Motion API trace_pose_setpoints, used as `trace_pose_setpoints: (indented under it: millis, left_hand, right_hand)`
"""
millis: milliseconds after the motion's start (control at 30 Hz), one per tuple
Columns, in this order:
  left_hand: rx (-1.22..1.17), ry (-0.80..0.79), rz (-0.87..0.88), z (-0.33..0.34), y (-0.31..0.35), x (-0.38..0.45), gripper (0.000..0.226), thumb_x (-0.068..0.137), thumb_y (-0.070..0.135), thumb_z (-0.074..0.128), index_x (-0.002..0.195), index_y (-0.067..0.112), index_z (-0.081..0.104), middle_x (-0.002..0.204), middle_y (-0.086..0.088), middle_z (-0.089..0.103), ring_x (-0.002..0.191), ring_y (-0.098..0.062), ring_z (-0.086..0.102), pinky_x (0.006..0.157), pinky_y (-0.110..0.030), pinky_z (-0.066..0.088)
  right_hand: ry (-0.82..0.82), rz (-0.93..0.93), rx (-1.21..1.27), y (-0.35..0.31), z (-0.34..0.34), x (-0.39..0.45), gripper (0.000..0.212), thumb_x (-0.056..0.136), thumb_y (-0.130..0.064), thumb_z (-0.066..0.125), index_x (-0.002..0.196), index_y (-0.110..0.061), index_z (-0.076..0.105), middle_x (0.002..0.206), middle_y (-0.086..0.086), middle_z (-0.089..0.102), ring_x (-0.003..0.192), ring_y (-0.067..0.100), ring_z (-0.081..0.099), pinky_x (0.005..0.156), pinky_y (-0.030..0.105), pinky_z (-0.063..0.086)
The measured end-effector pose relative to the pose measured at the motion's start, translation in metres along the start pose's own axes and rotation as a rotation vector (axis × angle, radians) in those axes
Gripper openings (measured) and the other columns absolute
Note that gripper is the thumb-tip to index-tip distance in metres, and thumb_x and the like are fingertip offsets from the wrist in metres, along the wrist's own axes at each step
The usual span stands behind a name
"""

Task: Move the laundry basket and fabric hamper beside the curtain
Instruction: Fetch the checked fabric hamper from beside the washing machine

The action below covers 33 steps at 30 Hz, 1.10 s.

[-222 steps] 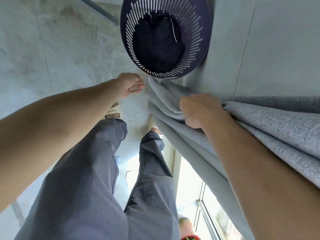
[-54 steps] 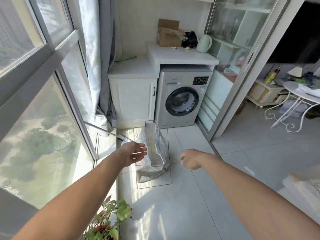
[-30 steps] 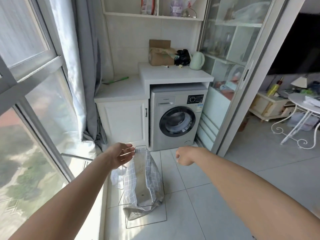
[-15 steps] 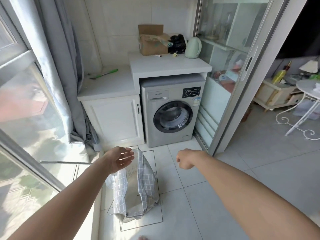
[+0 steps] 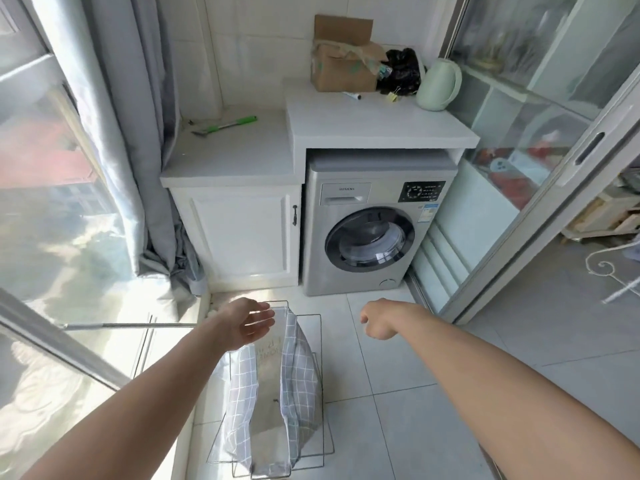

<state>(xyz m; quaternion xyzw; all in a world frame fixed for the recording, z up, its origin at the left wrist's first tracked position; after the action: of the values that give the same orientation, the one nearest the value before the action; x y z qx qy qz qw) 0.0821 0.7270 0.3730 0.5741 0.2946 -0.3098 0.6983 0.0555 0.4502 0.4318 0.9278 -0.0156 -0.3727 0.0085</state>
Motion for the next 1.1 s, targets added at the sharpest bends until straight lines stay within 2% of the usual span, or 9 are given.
trace_pose_setpoints:
  millis: [133,300,400,500,600,767,900,1000,1100]
  left_hand:
    - [-0.067,0.063,-0.025,-0.031,-0.001,0.017,0.016,0.098,0.004,0.049,0.109,0.001,0.060,0.097,-0.015,0.068,0.084,-0.027,0.065,0.075,-0.034,0.053]
    - [-0.186,0.175,-0.072,-0.071,-0.022,0.028,0.015,0.097,0.004,0.051,0.110,0.003,0.059,0.095,-0.014,0.067,0.081,-0.025,0.064,0.075,-0.033,0.052]
    - [-0.286,0.266,-0.098,-0.092,-0.044,0.032,0.015,0.097,0.004,0.050,0.108,0.002,0.060,0.096,-0.014,0.067,0.082,-0.025,0.064,0.074,-0.032,0.052]
    - [-0.406,0.363,-0.110,-0.108,-0.068,0.032,0.014,0.097,0.004,0.047,0.097,0.005,0.061,0.091,-0.012,0.067,0.079,-0.024,0.063,0.070,-0.031,0.051]
    - [-0.557,0.517,-0.170,-0.113,-0.118,0.028,0.012,0.097,0.006,0.049,0.095,0.006,0.061,0.089,-0.011,0.067,0.077,-0.021,0.064,0.070,-0.029,0.052]
    - [-0.521,0.686,-0.315,-0.075,-0.207,0.026,0.017,0.100,0.014,0.053,0.110,0.005,0.062,0.096,-0.012,0.068,0.078,-0.023,0.065,0.074,-0.032,0.053]
    - [-0.498,0.706,-0.404,-0.020,-0.263,0.034,0.013,0.099,0.013,0.054,0.108,0.009,0.062,0.086,-0.008,0.064,0.073,-0.021,0.063,0.069,-0.030,0.049]
    - [-0.471,0.694,-0.469,0.009,-0.296,0.043,0.016,0.099,0.006,0.049,0.109,0.007,0.061,0.085,-0.010,0.064,0.074,-0.023,0.062,0.065,-0.028,0.046]
    - [-0.451,0.706,-0.521,0.025,-0.316,0.057,0.016,0.099,0.006,0.048,0.109,0.007,0.061,0.089,-0.013,0.063,0.071,-0.022,0.060,0.064,-0.027,0.045]
  right_hand:
    - [-0.029,-0.056,-0.056,-0.027,-0.014,0.032,0.044,0.092,-0.012,0.043,0.135,-0.015,0.055,0.143,0.007,0.051,0.126,0.030,0.052,0.105,0.044,0.045]
    - [-0.092,-0.184,-0.164,-0.072,-0.020,0.075,0.047,0.094,-0.013,0.045,0.140,-0.018,0.052,0.146,0.007,0.049,0.129,0.029,0.051,0.106,0.043,0.044]
    - [-0.134,-0.284,-0.268,-0.098,-0.018,0.104,0.045,0.096,-0.016,0.045,0.140,-0.016,0.052,0.145,0.009,0.049,0.127,0.030,0.051,0.105,0.044,0.045]
    - [-0.165,-0.406,-0.360,-0.122,-0.012,0.136,0.039,0.097,-0.015,0.045,0.135,-0.012,0.055,0.139,0.012,0.052,0.121,0.030,0.055,0.102,0.044,0.048]
    - [-0.223,-0.528,-0.457,-0.139,0.006,0.171,0.041,0.098,-0.013,0.046,0.138,-0.010,0.052,0.141,0.014,0.052,0.122,0.032,0.055,0.101,0.043,0.049]
    - [-0.222,-0.689,-0.335,-0.149,0.041,0.228,0.049,0.097,-0.016,0.046,0.146,-0.017,0.042,0.149,0.014,0.043,0.132,0.033,0.046,0.106,0.041,0.042]
    - [-0.159,-0.631,-0.240,-0.127,0.077,0.266,0.050,0.097,-0.021,0.047,0.146,-0.015,0.037,0.143,0.016,0.046,0.125,0.037,0.049,0.098,0.045,0.047]
    - [-0.253,-0.583,-0.255,-0.104,0.121,0.271,0.061,0.096,-0.028,0.050,0.151,-0.018,0.024,0.154,0.013,0.031,0.134,0.036,0.039,0.104,0.046,0.042]
    - [-0.367,-0.574,-0.396,-0.079,0.165,0.271,0.072,0.096,-0.030,0.047,0.156,-0.026,0.006,0.165,0.007,0.002,0.146,0.034,0.020,0.110,0.049,0.032]
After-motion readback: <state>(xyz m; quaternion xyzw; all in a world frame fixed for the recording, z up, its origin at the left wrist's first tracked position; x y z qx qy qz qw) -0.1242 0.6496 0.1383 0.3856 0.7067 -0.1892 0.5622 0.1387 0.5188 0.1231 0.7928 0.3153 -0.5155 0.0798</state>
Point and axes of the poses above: each hand's wrist, its own x-axis towards the middle knuckle, its own z-axis out of the palm, y = z × x, the point moved 9 cm from there along x, towards the middle knuckle
